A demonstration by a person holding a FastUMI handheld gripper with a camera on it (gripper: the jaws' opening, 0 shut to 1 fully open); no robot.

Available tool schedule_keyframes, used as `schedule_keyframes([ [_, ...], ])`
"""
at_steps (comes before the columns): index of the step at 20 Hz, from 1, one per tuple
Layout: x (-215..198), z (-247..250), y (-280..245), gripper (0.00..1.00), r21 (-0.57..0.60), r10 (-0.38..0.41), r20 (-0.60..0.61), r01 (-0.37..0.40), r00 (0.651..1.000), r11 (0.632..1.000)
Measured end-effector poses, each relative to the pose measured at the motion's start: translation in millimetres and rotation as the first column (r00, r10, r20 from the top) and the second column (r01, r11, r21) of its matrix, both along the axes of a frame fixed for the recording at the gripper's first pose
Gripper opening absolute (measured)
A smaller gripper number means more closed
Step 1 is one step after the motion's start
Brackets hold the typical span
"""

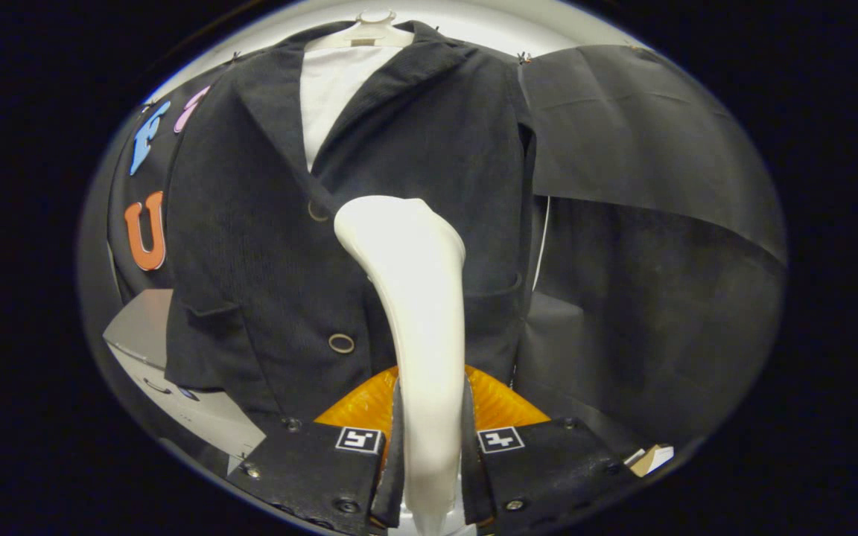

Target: Iron the clothes twice with a garment steamer, once on the left side and once on the right side.

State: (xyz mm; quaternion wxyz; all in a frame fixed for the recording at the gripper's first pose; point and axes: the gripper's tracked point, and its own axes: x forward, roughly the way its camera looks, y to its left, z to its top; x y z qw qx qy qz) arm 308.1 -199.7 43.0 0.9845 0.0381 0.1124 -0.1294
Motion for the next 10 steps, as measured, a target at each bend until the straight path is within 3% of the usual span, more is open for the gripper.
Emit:
schedule_keyframes([
  [10, -4.9, -57.8, 2.0, 0.34, -0.010, -0.015, -0.064, 0.015, 0.998, 1.000],
])
